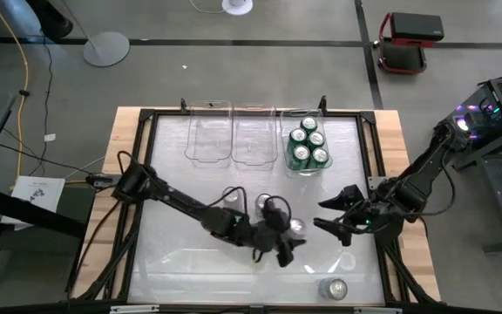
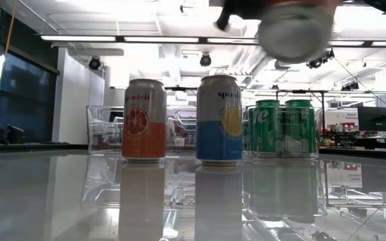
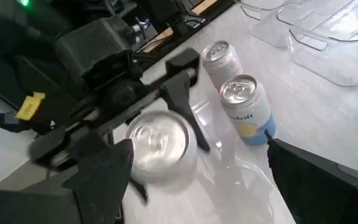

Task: Sort soda cans
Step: Put the orange-white soda can into the center transparent bin

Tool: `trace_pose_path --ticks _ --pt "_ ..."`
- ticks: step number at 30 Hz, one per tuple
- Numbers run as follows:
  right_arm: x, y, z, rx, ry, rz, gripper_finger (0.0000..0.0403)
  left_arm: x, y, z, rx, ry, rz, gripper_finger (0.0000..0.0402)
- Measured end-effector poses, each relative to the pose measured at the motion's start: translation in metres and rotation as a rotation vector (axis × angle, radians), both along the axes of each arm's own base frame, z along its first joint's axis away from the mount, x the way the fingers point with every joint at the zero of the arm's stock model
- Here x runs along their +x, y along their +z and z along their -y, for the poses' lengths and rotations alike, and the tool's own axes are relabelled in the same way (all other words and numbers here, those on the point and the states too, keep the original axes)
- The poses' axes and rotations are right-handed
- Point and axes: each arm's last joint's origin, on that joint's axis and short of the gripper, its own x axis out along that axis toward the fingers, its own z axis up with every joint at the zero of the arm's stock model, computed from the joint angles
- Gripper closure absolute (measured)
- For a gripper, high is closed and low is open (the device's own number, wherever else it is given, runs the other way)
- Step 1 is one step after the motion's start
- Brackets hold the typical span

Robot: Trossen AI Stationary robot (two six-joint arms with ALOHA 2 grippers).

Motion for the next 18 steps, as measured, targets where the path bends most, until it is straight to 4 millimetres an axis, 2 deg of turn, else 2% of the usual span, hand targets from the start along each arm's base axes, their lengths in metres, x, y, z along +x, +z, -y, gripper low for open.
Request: trace_pose_path --ticks 4,11,18 --pt "-0.001 -0.002 0.001 -0.001 -0.011 -0.014 0.0045 0.019 -0.016 -0.006 0.010 -0.080 0.067 0.0114" --pt "-0.002 -0.005 0.002 0.050 -0.024 -0.048 0.0045 0.036 -0.055 -0.021 0.054 -0.141 0.008 0.0112" --pt "0.001 -0.027 -0.004 0.068 -0.005 -0.251 0.0045 0.041 -0.067 -0.023 0.182 -0.114 0.015 0.0110"
